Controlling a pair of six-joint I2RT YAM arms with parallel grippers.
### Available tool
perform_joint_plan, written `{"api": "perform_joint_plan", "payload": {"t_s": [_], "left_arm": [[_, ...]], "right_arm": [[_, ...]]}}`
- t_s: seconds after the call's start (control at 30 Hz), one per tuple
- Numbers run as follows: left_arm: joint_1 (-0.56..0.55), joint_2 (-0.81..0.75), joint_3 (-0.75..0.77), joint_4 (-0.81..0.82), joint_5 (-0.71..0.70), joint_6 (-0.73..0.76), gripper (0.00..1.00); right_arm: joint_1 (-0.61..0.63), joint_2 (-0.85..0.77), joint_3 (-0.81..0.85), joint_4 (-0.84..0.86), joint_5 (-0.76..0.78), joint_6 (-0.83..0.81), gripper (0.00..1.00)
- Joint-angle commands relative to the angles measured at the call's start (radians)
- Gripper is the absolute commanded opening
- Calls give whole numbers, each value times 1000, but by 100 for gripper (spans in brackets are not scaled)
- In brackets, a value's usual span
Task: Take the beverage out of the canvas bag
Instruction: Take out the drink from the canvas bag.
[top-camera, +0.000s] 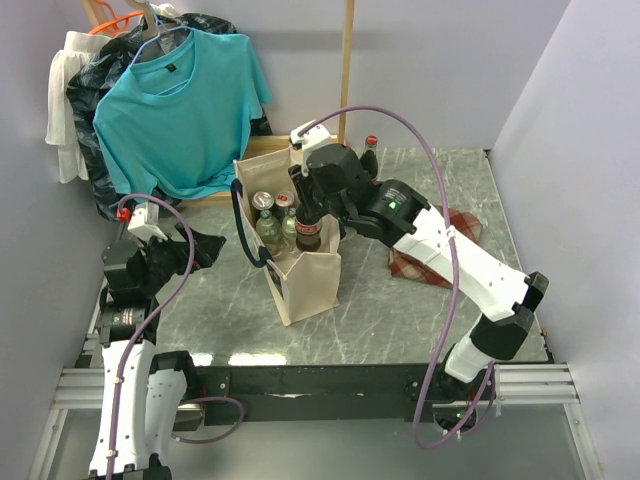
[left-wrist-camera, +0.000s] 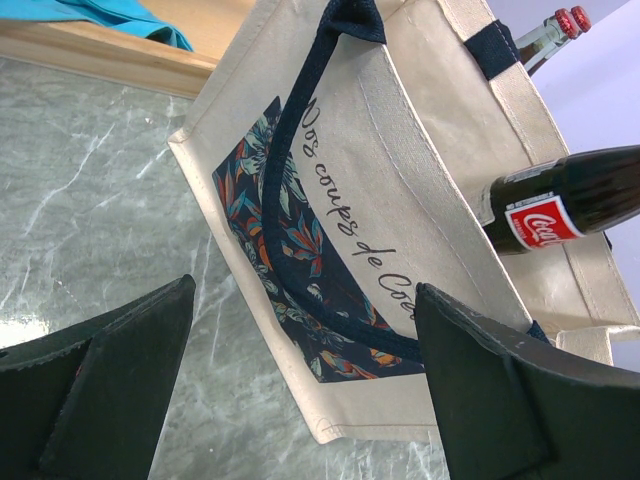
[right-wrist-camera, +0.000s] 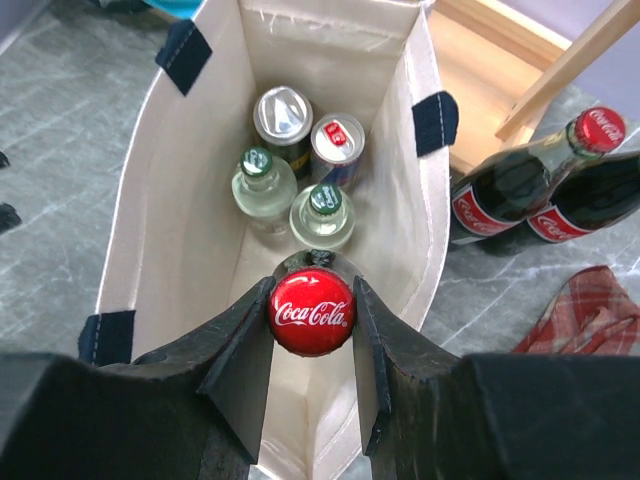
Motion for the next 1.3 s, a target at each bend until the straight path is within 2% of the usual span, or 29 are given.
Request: {"api": "perform_joint_plan", "payload": {"t_s": [0.0, 1.1, 1.27], "left_arm": [[5, -3, 1, 7, 4, -16, 96], [5, 1, -1, 8, 7, -16, 96], [5, 2, 1, 10, 8, -16, 96]], "right_arm": [[8, -87, 104, 133, 47, -17, 0], [43, -125, 262, 93, 148, -78, 0], [43, -160, 233, 137, 162, -75, 0]]}}
